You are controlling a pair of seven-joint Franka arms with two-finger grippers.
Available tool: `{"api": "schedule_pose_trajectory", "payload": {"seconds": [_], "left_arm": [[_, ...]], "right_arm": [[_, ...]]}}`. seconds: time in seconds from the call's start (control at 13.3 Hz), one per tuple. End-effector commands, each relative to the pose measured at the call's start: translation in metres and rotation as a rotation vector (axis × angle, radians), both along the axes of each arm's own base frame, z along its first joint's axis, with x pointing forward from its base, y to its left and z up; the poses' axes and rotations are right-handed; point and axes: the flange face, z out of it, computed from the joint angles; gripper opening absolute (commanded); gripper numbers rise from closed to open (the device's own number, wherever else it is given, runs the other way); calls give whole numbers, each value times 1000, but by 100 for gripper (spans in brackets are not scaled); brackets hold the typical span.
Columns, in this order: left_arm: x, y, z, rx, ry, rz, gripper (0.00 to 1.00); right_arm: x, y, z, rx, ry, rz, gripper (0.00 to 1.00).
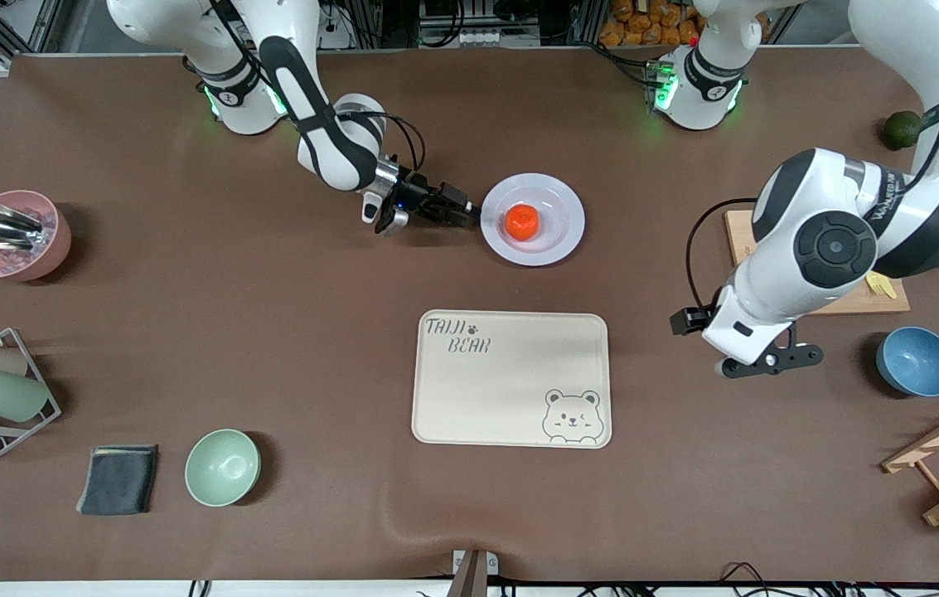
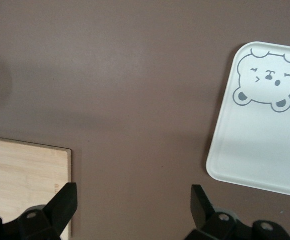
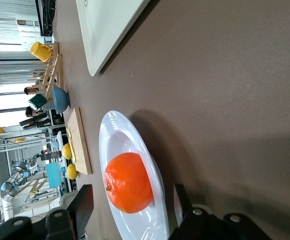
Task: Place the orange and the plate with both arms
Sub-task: 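Open the left gripper and withdraw while the right gripper grips the plate rim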
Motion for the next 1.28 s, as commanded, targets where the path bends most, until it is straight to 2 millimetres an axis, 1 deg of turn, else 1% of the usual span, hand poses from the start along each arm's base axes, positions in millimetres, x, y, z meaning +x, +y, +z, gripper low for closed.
{"api": "schedule_pose_trajectory", "payload": {"seconds": [0.0, 0.15, 0.3, 0.38, 0.45, 0.53, 0.6, 0.68, 0.75, 0.83, 0.98, 1.05, 1.13, 1.2], "left_arm": [[-7, 22, 16, 73, -4, -83, 100], [-22, 29, 31, 29, 35, -111, 100], [-25, 36, 41, 7, 35, -119, 100], [-28, 38, 54, -9, 20, -115, 100], [-32, 41, 63, -38, 23, -111, 100], [-36, 49, 79, -53, 11, -115, 100], [-41, 63, 95, -61, 5, -118, 100], [-48, 66, 110, -86, 1, -131, 100], [-54, 79, 124, -98, -3, -124, 100], [-63, 80, 139, -100, -5, -128, 100], [-84, 74, 168, -96, -13, -142, 100], [-85, 78, 174, -96, -19, -139, 100], [-87, 82, 182, -100, -33, -144, 100], [-94, 82, 191, -102, -39, -169, 100]], "right_arm": [[-8, 14, -11, -5, -40, -27, 73], [-16, 22, -15, -6, -44, -27, 72], [-20, 27, -19, -6, -37, -32, 68], [-27, 34, -19, -1, -33, -27, 65], [-31, 38, -22, 2, -27, -32, 63], [-34, 43, -23, 3, -31, -29, 60], [-36, 44, -27, -3, -42, -30, 56], [-37, 46, -31, -7, -56, -37, 54], [-39, 47, -36, -13, -61, -37, 47], [-41, 46, -38, -19, -60, -37, 38], [-39, 47, -36, -15, -60, -41, 11], [-39, 47, -36, -16, -59, -42, 0], [-38, 47, -36, -14, -57, -46, 0], [-37, 49, -35, -11, -58, -48, 0]]}}
